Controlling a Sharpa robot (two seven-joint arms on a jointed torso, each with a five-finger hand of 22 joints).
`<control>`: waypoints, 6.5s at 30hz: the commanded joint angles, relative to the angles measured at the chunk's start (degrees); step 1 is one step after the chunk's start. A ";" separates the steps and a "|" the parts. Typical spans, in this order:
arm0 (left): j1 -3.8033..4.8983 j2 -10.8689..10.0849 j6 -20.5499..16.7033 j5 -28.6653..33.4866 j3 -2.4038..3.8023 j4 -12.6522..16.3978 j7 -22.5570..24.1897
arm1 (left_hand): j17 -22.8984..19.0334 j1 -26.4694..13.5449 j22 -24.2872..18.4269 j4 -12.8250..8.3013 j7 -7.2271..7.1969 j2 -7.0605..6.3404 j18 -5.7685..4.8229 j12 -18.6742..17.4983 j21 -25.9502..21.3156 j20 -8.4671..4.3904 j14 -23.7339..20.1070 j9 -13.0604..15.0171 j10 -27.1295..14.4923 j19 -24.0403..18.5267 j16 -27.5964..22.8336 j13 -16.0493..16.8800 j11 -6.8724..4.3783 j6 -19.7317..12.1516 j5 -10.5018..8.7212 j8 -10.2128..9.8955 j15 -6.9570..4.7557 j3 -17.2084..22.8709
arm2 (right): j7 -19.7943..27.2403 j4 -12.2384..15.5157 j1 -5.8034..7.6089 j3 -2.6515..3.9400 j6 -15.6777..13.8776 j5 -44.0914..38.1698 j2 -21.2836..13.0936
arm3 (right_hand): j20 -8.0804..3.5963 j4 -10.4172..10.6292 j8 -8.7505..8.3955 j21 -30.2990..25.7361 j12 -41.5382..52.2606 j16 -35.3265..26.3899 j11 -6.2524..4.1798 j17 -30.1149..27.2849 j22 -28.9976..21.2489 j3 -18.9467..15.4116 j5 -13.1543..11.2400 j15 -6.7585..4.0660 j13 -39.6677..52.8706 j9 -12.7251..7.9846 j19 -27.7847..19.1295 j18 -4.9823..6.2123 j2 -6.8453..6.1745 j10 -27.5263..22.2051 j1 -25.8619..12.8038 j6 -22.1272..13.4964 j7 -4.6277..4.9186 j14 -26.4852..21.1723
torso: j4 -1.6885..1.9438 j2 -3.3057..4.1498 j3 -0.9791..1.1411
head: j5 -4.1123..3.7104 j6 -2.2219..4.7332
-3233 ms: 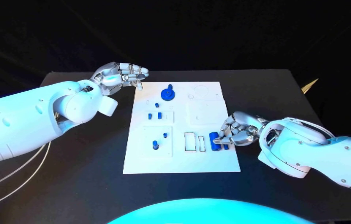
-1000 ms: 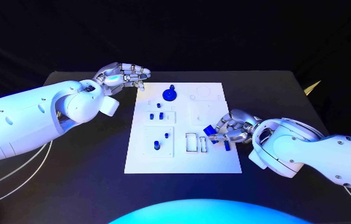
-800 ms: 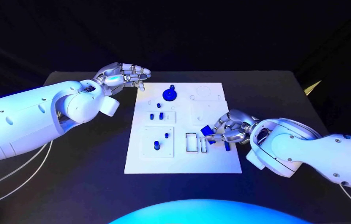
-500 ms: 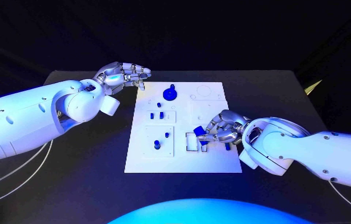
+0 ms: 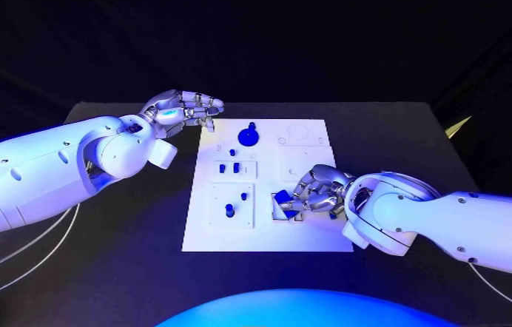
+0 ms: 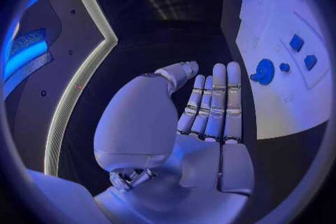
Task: Assemble the parts on the task board
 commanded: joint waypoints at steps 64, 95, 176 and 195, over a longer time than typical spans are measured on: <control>0.03 -0.56 0.65 0.24 0.03 -0.23 0.10 | -0.18 -0.10 -0.19 0.02 1.80 0.02 0.81 0.62 -0.34 0.28 -0.40 0.07 -0.59 0.22 0.36 -0.14 -0.09 -0.43 0.25 0.48 0.13 0.22 | 3.16 2.01 -0.52 0.01 7.11 -4.75 -2.44 | -0.96 -3.05 2.27 1.66 -0.27 0.73 -0.78 12.15 12.76 -3.27 0.36 -0.82 7.59 1.76 4.82 -1.39 1.45 1.35 1.61 0.09 -0.75 5.36 | 0.02 -0.02 0.00 | 0.06 0.05; 0.03 -0.63 0.80 0.24 0.03 -0.21 0.02 | -0.23 -0.07 -0.24 0.00 1.80 0.02 0.80 0.77 -0.41 0.27 -0.48 0.07 -0.68 0.22 0.38 -0.19 -0.08 -0.48 0.25 0.61 0.14 0.27 | 2.04 -1.56 -0.93 0.01 8.13 -5.95 0.79 | -0.92 -1.59 1.95 1.75 -0.50 0.78 -0.74 12.30 12.86 -2.47 0.25 -0.78 7.61 1.38 4.84 -1.42 0.69 1.34 1.91 0.54 -0.72 5.38 | -0.01 -0.02 0.01 | 0.15 -0.25; 0.02 -1.33 0.80 0.20 0.03 0.48 0.90 | -0.35 -0.09 -0.32 -0.07 1.75 -0.09 0.80 1.17 -0.53 0.27 -0.57 0.07 -0.75 0.24 0.51 -0.29 -0.11 -0.55 0.23 0.93 0.14 0.24 | -2.60 -1.61 -5.61 -0.32 4.28 -23.79 -9.02 | -0.78 -2.08 0.61 1.51 -0.45 0.72 -0.65 12.30 12.93 1.04 0.46 -0.69 8.13 1.54 4.81 -1.38 -2.23 1.35 8.98 0.53 -0.58 5.36 | 0.07 -0.03 0.03 | -1.43 -0.50; 0.02 -1.51 0.88 -0.03 0.02 0.56 0.54 | -0.42 0.25 -0.30 -0.32 1.76 -0.05 0.83 1.32 -0.49 0.21 -0.63 0.05 -0.84 0.29 0.54 -0.37 -0.12 -0.60 0.27 1.06 0.08 0.40 | -4.56 0.43 -5.52 -0.29 1.14 -24.58 -8.62 | -0.94 -4.06 -0.79 1.90 -0.48 0.81 -0.74 12.58 13.15 9.82 0.45 -0.78 8.34 0.81 4.92 -1.48 -2.89 1.36 13.38 1.93 -0.63 5.42 | 0.06 -0.06 -0.04 | -1.48 -0.20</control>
